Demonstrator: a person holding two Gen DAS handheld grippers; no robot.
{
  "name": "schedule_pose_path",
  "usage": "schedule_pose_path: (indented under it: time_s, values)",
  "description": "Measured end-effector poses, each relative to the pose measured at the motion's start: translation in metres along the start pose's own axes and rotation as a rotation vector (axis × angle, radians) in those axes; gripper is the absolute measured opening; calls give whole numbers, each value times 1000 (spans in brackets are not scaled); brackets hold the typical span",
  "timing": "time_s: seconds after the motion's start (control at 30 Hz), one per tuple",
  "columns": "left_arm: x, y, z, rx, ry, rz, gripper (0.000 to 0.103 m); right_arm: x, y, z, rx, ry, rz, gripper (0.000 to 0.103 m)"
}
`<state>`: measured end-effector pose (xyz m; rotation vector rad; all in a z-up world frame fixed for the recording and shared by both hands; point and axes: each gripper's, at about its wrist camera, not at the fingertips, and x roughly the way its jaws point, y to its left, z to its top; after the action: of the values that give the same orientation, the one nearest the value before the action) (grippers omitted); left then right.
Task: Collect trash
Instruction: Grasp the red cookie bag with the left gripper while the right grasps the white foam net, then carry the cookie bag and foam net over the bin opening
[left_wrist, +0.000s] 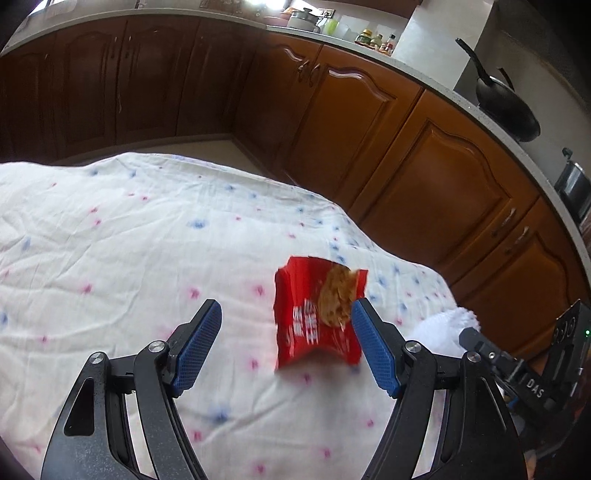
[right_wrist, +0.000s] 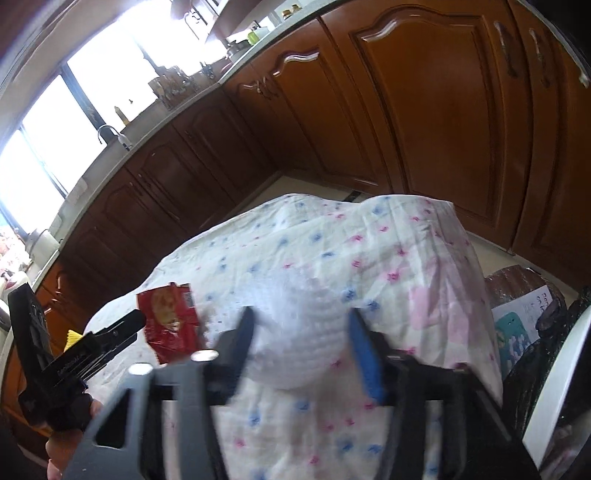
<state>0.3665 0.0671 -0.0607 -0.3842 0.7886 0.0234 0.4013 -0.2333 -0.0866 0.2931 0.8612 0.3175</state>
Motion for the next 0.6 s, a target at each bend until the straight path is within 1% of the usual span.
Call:
schedule_pose_path:
  time_s: [0.03, 0.07, 0.1, 0.13, 0.17, 0.23, 0.3, 0.4, 0.6]
  values:
    - [5, -1, 0, 10, 5, 11, 70, -4, -2, -1, 1, -10, -2, 24]
    - [8, -2, -2, 19, 9, 19, 51, -6, -2, -1, 1, -16, -1, 22]
    - [13, -3, -3, 33, 24, 20, 28, -11, -2, -2, 0, -23, -3, 20]
    - [17, -5, -5, 45, 43, 13, 19, -17, -2, -4, -1, -30, -1, 19]
    - [16, -7, -6, 52, 42, 7, 14, -22, -2, -5, -1, -36, 1, 18]
    - [11, -11, -8, 77, 27, 6, 12, -33, -3, -8, 6, -46, 15, 18]
    - [6, -14, -11, 86, 29, -7, 8, -46, -2, -12, 7, -58, 29, 18]
    - [-5, -18, -19, 91, 27, -26, 7, -68, 0, -18, -6, -81, 45, 17]
    - [-39, -24, -38, 75, 31, -102, 7, -102, 0, -32, -18, -109, 57, 17]
